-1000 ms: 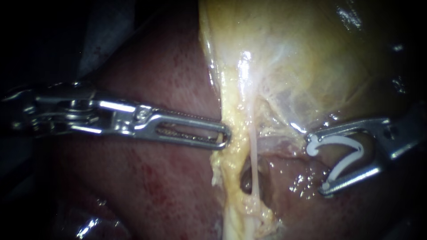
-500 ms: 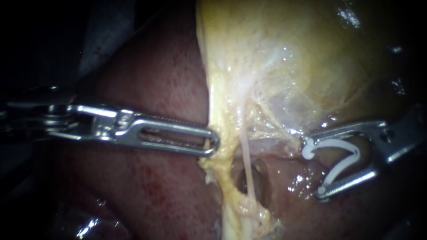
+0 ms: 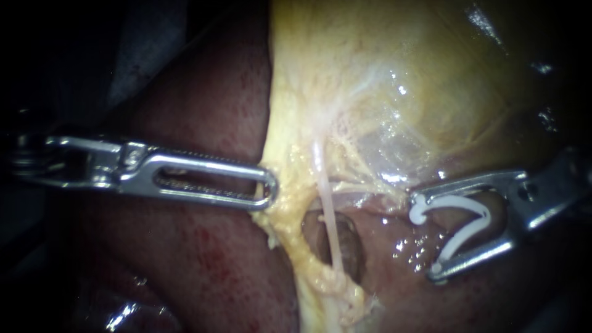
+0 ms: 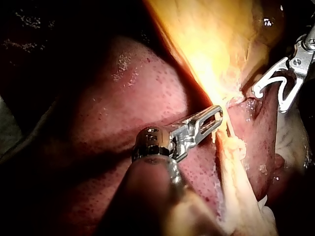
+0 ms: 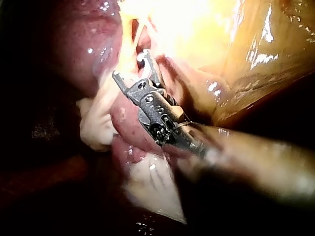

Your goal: Clipping first clip left tube

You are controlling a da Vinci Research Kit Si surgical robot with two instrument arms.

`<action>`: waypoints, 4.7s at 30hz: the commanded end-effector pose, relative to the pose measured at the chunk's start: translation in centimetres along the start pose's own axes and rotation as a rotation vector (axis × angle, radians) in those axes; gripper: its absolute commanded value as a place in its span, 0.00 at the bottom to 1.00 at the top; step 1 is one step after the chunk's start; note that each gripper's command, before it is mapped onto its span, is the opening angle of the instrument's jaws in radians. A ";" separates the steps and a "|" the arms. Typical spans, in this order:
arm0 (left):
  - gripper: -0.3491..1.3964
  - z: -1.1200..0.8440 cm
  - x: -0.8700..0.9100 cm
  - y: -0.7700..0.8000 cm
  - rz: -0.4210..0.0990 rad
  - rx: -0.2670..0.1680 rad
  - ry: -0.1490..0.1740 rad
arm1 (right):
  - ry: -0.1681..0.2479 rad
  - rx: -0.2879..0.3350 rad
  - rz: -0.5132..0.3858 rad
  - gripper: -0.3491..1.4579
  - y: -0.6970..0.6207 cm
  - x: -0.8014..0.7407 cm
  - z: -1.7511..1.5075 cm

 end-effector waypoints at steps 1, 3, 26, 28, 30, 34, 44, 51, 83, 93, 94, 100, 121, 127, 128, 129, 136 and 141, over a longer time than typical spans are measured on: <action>0.00 0.01 0.00 0.00 0.001 -0.001 0.000 | 0.003 -0.001 0.001 0.52 0.00 0.00 0.03; 0.00 0.03 0.02 0.02 0.002 -0.002 0.000 | 0.009 -0.003 0.001 0.52 0.01 0.02 0.08; 0.00 0.15 0.14 0.17 0.000 -0.007 -0.001 | 0.019 -0.017 -0.005 0.52 0.02 -0.12 0.82; 0.00 0.15 0.14 0.16 -0.001 -0.005 0.001 | 0.018 -0.016 -0.001 0.52 0.04 -0.16 0.86; 0.00 0.15 0.14 0.15 -0.001 -0.005 0.001 | 0.018 -0.017 0.002 0.52 0.05 -0.20 0.90; 0.00 0.16 0.14 0.14 -0.001 -0.004 0.002 | 0.017 -0.018 0.009 0.52 0.08 -0.29 0.98; 0.00 0.16 0.15 0.12 -0.001 -0.005 0.002 | 0.014 -0.009 0.024 0.52 0.11 -0.39 1.14; 0.00 0.16 0.15 0.12 -0.001 -0.005 0.001 | 0.013 -0.008 0.023 0.52 0.09 -0.38 1.15; 0.00 0.19 0.17 0.09 -0.006 -0.002 0.004 | 0.007 0.006 0.020 0.52 0.15 -0.45 1.42; 0.00 0.20 0.17 0.07 -0.006 -0.002 0.004 | 0.002 0.022 0.026 0.52 0.14 -0.49 1.57; 0.00 0.20 0.17 0.07 -0.006 -0.002 0.004 | 0.001 0.025 0.024 0.52 0.13 -0.49 1.59; 0.00 0.20 0.17 0.06 -0.006 0.000 0.006 | -0.005 0.042 0.031 0.52 0.07 -0.52 1.71; 0.00 0.23 0.18 0.07 -0.011 -0.001 0.005 | -0.004 0.076 0.047 0.51 0.03 -0.53 1.93; 0.00 0.24 0.18 0.07 -0.011 0.001 0.007 | -0.008 0.089 0.044 0.49 0.05 -0.56 1.96; 0.00 0.24 0.18 0.07 -0.011 0.001 0.007 | -0.009 0.090 0.048 0.49 0.05 -0.57 1.96; 0.00 0.24 0.18 0.07 -0.011 0.001 0.007 | -0.009 0.091 0.047 0.49 0.05 -0.58 1.96; 0.00 0.24 0.19 0.08 -0.010 0.000 0.007 | -0.012 0.097 0.077 0.48 0.05 -0.60 1.97; 0.00 0.25 0.19 0.08 -0.010 0.000 0.006 | -0.018 0.117 0.087 0.44 0.05 -0.61 1.97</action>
